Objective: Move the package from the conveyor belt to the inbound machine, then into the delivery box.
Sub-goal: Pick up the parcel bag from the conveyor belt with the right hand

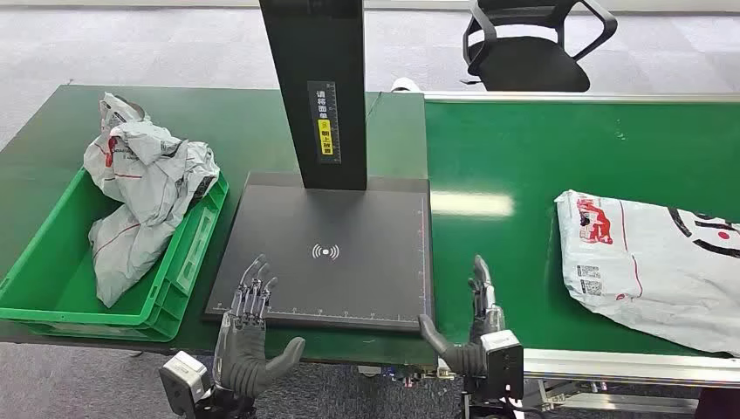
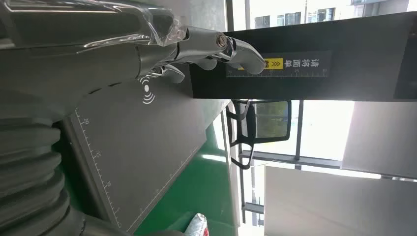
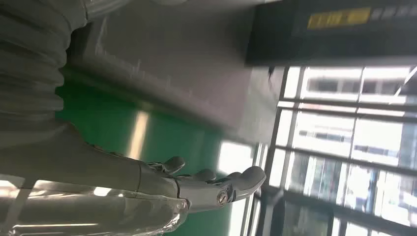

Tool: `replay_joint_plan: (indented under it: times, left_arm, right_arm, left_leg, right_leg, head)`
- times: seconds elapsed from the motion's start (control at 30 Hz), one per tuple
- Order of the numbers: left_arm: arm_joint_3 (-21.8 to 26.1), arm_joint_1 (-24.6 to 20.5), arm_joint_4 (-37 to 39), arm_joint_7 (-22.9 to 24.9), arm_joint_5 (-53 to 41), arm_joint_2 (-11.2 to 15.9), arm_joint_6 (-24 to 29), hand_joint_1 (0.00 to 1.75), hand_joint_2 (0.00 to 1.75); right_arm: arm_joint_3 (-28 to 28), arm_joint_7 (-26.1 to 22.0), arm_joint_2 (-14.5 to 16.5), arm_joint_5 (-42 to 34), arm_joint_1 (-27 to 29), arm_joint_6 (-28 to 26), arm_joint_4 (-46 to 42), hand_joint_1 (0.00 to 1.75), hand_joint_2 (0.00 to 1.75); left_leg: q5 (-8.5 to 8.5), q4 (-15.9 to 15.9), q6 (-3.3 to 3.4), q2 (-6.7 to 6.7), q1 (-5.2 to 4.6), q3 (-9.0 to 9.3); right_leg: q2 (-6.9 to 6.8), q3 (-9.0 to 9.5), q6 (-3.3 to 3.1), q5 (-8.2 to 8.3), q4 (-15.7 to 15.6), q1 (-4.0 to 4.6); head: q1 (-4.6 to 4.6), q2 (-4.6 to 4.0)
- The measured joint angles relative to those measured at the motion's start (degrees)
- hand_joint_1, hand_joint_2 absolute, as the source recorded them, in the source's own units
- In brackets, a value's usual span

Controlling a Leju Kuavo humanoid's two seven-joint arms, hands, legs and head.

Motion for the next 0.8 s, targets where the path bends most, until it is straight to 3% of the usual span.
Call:
replay_joint_plan:
  times: [0.13, 0.3, 0.43, 0.53, 0.63, 0.8]
  left_arm:
    - [0.0, 0.0, 0.0, 0.0, 0.2, 0.0, 0.0, 0.0, 1.75]
    - [-0.1, -0.2, 0.0, 0.5, 1.2, 0.0, 0.0, 0.0, 1.75]
    - [-0.3, -0.5, 0.0, 0.8, 1.8, 0.0, 0.1, 0.0, 1.75]
    - [-0.5, -0.7, 0.0, 0.8, 2.0, 0.1, 0.0, 0.0, 1.75]
    - [-0.5, -0.8, 0.0, 0.9, 2.1, 0.1, 0.0, 0.0, 1.75]
    - [-0.5, -2.2, 1.3, 0.9, 3.0, 0.2, -0.5, 0.0, 1.75]
  right_arm:
    - [-4.9, 6.2, -2.2, 9.3, -2.6, -7.5, 0.1, 0.0, 1.75]
    - [-15.7, 15.4, -7.9, 26.6, -10.9, -19.8, 6.5, 0.0, 1.75]
    - [-22.2, 19.0, -12.4, 33.1, -16.7, -24.5, 13.0, 0.0, 1.75]
    - [-25.9, 20.3, -15.5, 32.8, -20.4, -22.6, 17.9, 0.0, 1.75]
    - [-26.8, 20.5, -16.4, 32.2, -21.3, -21.4, 19.4, 0.0, 1.75]
    - [-34.5, 18.6, -24.2, 26.7, -30.2, -6.6, 35.6, 0.0, 1.75]
  left_leg:
    - [0.0, 0.0, 0.01, 0.01, -0.04, 0.0]
    - [0.02, 0.0, 0.04, 0.0, -0.09, 0.04]
    - [0.02, 0.1, 0.04, -0.01, -0.08, 0.04]
    - [0.02, 0.1, 0.04, -0.03, -0.08, 0.04]
    - [0.02, 0.1, 0.04, -0.03, -0.08, 0.03]
    - [0.02, 0.1, 0.04, -0.1, -0.08, -0.01]
  right_leg:
    - [0.0, 0.01, 0.02, 0.01, 0.0, -0.04]
    - [0.01, 0.03, 0.11, 0.09, 0.0, -0.11]
    - [0.01, 0.03, 0.12, 0.1, 0.0, -0.1]
    - [0.0, 0.02, 0.12, 0.1, 0.0, -0.1]
    - [0.0, 0.02, 0.12, 0.1, 0.0, -0.1]
    - [-0.03, 0.02, 0.13, 0.1, 0.0, -0.1]
  head:
    - [-0.01, 0.0]
    - [0.0, 0.0]
    - [-0.03, 0.0]
    - [-0.04, 0.0]
    - [-0.04, 0.0]
    - [-0.03, 0.0]
